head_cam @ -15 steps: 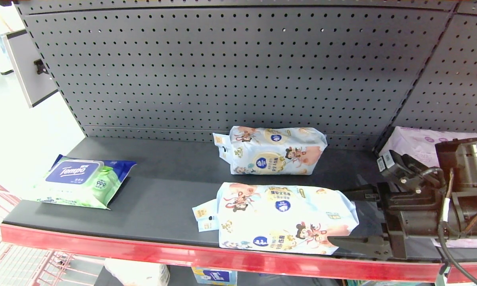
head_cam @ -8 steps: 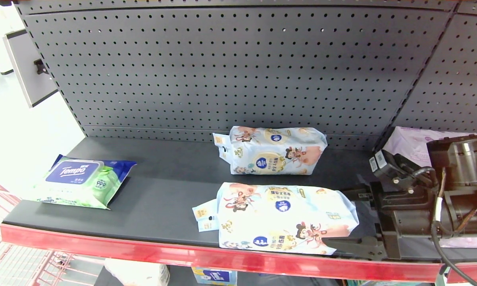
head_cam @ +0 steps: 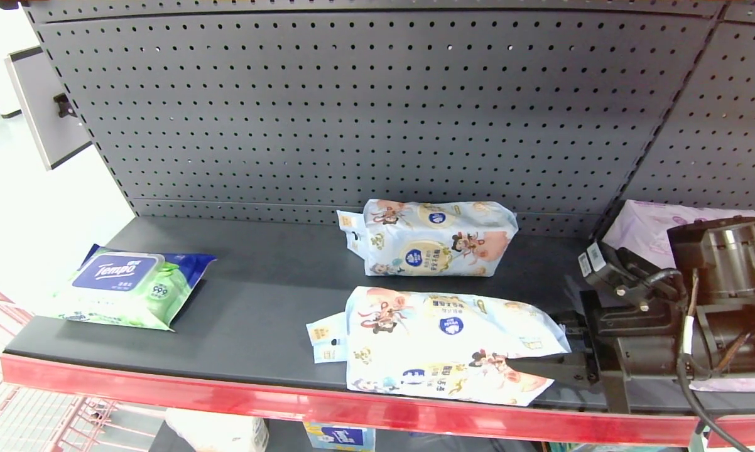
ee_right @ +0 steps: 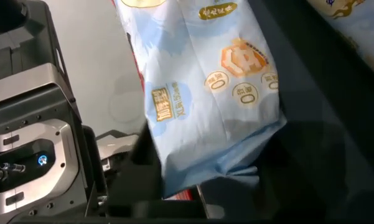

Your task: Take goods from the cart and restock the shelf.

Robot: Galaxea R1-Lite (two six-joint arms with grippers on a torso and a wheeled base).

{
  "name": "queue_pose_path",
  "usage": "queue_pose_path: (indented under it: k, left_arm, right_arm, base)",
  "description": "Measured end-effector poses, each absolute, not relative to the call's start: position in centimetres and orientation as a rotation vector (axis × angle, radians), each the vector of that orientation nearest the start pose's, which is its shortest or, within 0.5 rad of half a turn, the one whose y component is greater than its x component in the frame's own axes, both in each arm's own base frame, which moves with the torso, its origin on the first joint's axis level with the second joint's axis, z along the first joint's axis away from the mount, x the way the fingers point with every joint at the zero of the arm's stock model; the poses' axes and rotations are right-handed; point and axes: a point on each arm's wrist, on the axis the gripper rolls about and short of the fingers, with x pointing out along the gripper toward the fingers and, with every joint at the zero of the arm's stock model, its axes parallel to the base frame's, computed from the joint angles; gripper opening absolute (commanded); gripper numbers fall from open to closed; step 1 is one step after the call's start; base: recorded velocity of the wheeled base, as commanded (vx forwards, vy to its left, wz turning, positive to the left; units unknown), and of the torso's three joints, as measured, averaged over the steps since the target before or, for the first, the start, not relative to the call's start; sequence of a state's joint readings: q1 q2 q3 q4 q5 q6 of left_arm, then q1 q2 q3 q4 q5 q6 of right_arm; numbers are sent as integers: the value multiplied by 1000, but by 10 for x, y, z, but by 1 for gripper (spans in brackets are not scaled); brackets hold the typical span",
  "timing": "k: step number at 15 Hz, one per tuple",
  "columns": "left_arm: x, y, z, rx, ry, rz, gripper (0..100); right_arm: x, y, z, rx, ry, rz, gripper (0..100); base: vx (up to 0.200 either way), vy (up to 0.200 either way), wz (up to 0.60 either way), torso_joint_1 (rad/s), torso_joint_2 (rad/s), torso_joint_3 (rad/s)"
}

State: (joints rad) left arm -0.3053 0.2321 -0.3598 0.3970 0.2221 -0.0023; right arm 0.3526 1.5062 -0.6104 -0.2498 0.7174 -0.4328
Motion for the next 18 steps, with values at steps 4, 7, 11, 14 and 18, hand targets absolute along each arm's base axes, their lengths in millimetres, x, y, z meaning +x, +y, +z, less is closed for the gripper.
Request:
queue_pose_path:
  k: [4,7,11,14,18]
  left_arm:
    - [-27,14,138,68,262,-83,100]
    - [-27,14,137,69,265,-82,100]
    - [-27,14,136,70,269,-82,100]
    - [-27,14,136,70,269,-82,100]
    - [-27,14,136,70,269,-82,100]
  right_arm:
    - [203,90,152,-255,428,1152,0]
    - [201,89,154,-255,422,1150,0]
    - [199,88,156,-256,416,1148,0]
    - [196,86,152,-254,427,1143,0]
    - [195,83,150,-249,434,1133,0]
  base:
    - [0,0,0,0,0,0]
    - [0,0,0,0,0,0]
    - [0,0,0,0,0,0]
    - [0,0,0,0,0,0]
    - [0,0,0,0,0,0]
